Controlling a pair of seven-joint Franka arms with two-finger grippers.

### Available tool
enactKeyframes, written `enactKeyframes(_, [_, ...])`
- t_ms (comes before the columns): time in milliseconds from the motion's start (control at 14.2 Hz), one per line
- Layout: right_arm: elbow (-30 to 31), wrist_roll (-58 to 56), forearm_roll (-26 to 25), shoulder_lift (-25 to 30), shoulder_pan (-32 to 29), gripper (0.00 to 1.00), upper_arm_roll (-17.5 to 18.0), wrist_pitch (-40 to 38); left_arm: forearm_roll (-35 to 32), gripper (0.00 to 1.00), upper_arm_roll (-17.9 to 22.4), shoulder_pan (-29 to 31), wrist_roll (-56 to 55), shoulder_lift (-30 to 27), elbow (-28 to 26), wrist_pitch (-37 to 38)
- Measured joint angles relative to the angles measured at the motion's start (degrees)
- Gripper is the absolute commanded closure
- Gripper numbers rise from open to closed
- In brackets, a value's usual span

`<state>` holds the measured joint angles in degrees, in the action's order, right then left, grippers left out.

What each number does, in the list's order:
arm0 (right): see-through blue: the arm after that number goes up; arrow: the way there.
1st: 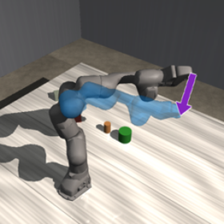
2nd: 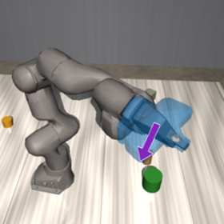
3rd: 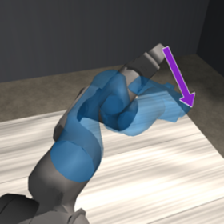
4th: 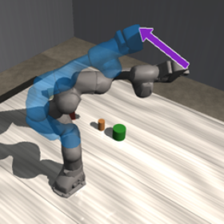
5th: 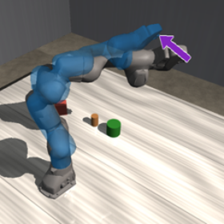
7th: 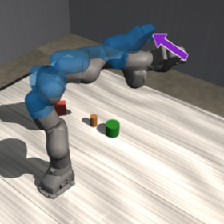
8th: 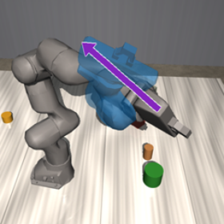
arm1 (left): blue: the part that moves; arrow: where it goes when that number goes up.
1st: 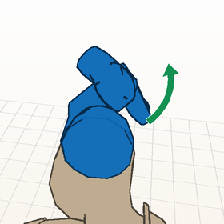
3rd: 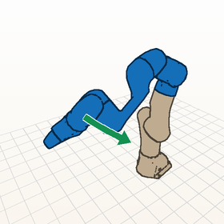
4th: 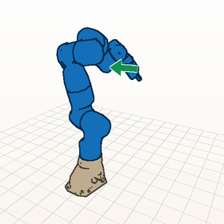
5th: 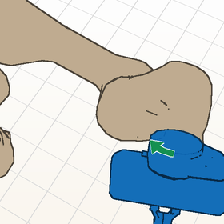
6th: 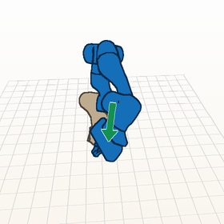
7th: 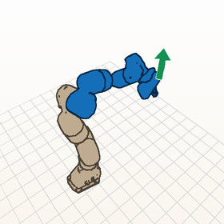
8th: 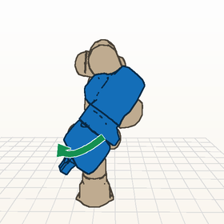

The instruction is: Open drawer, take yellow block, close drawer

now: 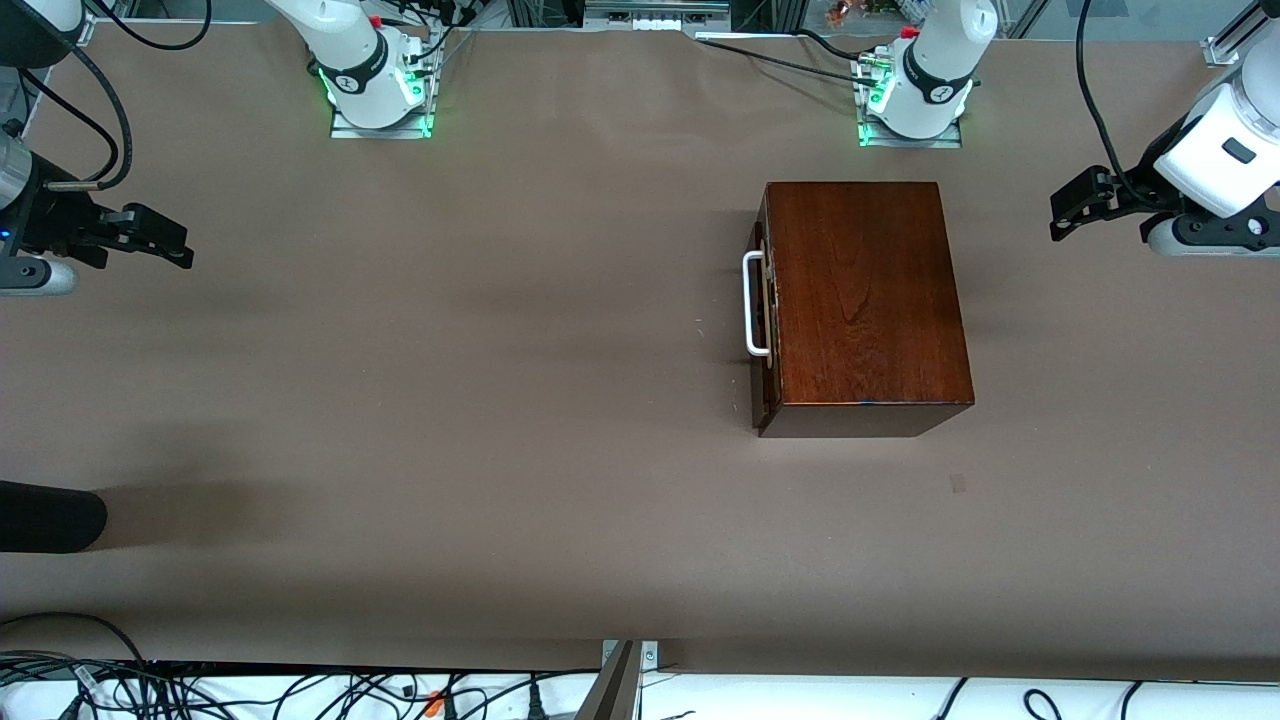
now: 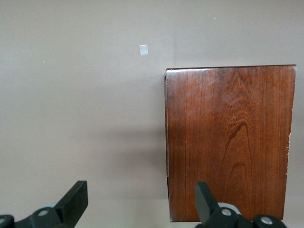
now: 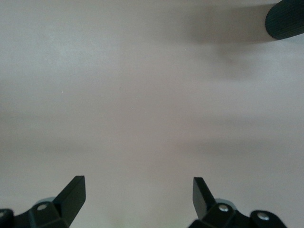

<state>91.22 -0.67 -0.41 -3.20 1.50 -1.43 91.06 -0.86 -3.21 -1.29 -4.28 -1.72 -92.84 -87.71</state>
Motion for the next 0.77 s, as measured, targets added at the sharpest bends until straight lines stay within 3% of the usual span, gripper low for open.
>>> enactKeyframes(772, [0.03,0.0,0.0,0.0,0.0,0.0,0.01,0.0,0.0,0.0,-0.06,-0.15,0.0,0.16,0.2,3.55])
